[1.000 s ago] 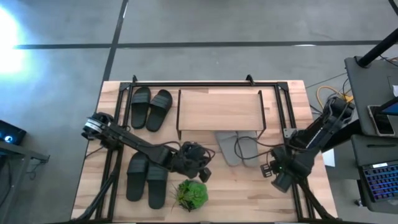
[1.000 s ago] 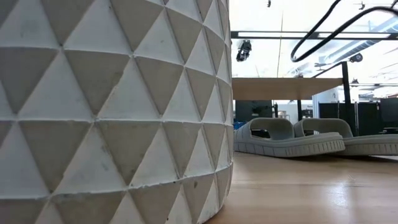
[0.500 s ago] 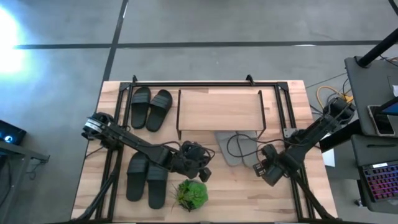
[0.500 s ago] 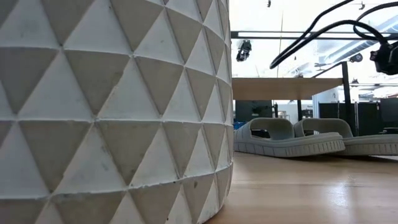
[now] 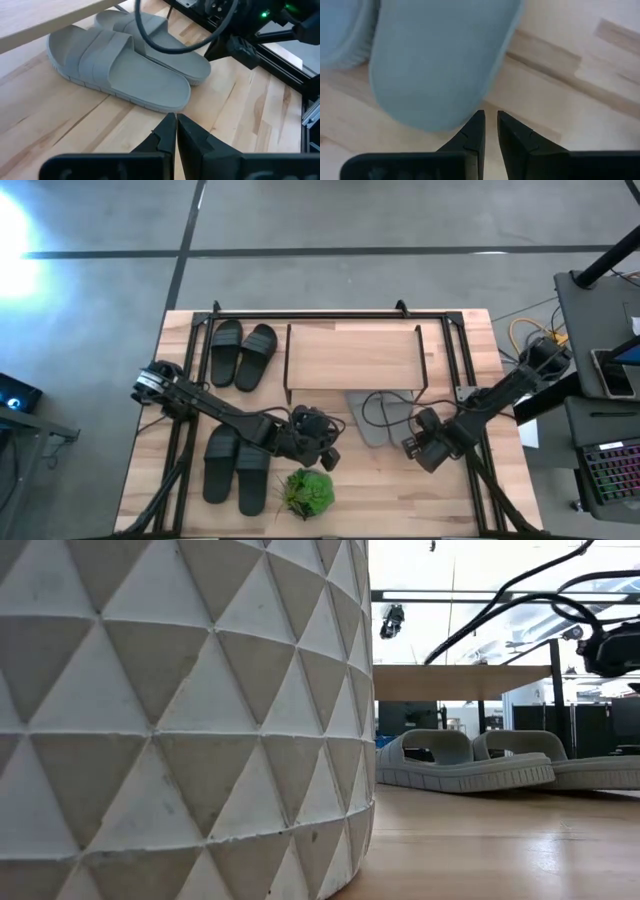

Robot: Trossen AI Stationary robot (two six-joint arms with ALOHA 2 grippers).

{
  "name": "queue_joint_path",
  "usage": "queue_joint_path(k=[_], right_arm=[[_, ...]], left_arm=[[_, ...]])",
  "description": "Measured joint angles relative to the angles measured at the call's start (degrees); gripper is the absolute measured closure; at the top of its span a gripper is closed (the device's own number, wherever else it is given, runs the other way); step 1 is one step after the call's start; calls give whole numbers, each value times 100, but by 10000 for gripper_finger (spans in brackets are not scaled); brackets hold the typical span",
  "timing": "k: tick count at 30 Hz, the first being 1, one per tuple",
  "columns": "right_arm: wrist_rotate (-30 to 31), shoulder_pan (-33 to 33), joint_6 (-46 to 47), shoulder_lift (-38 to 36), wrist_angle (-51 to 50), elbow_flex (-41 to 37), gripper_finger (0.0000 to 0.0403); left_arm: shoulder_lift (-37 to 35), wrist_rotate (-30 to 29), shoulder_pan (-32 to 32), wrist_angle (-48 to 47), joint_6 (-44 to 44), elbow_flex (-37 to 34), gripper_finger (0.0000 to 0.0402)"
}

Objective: Pick and place slides into the shelf
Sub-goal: Adjust the gray slides under the shelf

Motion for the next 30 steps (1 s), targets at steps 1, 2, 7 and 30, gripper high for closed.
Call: queue_joint_path(k=[1,2,7,30], right_arm=[[8,-34,-60,0,10,2,360],[18,-62,-120,0,10,2,360],[107,-188,-373,0,52,35,360],[96,128,-124,-24,-868,760,360]], left_arm=[[0,0,0,0,0,1,402],[0,0,0,0,-6,2,402],[1,0,0,0,-13,7,402],[0,60,-2,-129,-26,7,402]])
